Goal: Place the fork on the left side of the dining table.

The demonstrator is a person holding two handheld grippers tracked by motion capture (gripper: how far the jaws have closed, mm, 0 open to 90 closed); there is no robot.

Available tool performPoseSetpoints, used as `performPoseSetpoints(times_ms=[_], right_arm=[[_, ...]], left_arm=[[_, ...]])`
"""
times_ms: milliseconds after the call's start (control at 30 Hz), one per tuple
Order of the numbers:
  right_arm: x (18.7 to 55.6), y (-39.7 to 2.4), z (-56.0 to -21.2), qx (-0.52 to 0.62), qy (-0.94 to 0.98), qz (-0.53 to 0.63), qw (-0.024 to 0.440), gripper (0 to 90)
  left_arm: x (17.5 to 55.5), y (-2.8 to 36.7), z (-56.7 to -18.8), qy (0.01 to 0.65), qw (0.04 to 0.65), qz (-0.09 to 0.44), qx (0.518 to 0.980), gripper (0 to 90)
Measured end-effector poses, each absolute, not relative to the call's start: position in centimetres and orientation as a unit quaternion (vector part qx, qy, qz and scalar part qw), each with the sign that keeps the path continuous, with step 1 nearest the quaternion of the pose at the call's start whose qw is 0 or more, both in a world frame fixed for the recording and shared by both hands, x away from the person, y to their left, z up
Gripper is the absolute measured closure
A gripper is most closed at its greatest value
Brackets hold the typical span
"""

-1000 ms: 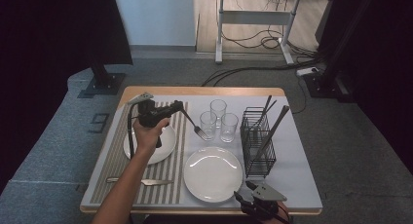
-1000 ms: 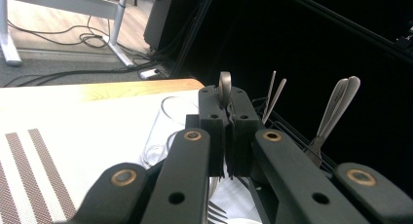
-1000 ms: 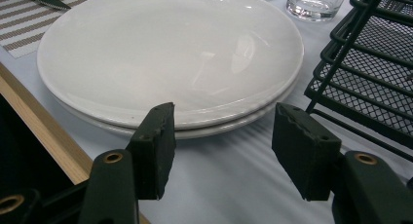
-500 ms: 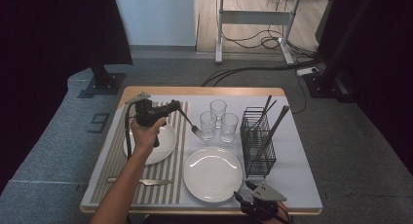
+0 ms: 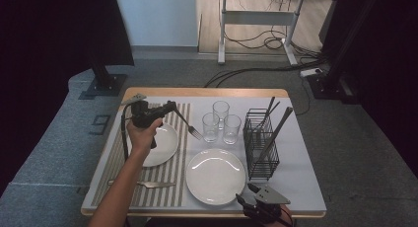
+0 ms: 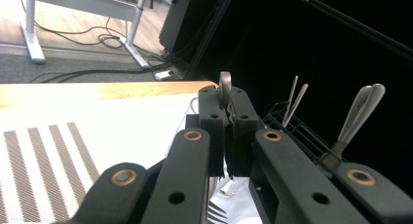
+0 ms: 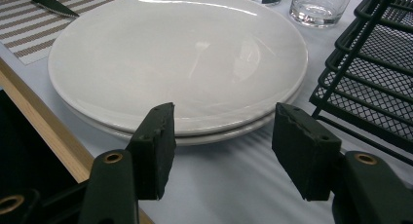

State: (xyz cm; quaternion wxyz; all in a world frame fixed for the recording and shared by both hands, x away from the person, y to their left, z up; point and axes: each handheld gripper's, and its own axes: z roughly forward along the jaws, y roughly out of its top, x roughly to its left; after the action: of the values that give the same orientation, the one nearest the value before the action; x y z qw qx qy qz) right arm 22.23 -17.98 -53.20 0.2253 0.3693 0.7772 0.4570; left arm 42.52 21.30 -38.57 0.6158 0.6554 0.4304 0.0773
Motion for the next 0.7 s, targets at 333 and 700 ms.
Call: performPoseSetpoints(times_ms=[333, 700], right_arm=[[22.3, -18.0, -53.2, 0.371, 0.776, 0.458, 0.224, 41.6], [22.4, -18.0, -53.2, 0.373, 0.775, 0.457, 0.226, 41.6]], left_arm=[[43.1, 22.3, -38.7, 0.439, 0.614, 0.082, 0.651, 87.4], [43.3, 23.2, -38.6, 0.444, 0.616, 0.086, 0.645, 87.4]])
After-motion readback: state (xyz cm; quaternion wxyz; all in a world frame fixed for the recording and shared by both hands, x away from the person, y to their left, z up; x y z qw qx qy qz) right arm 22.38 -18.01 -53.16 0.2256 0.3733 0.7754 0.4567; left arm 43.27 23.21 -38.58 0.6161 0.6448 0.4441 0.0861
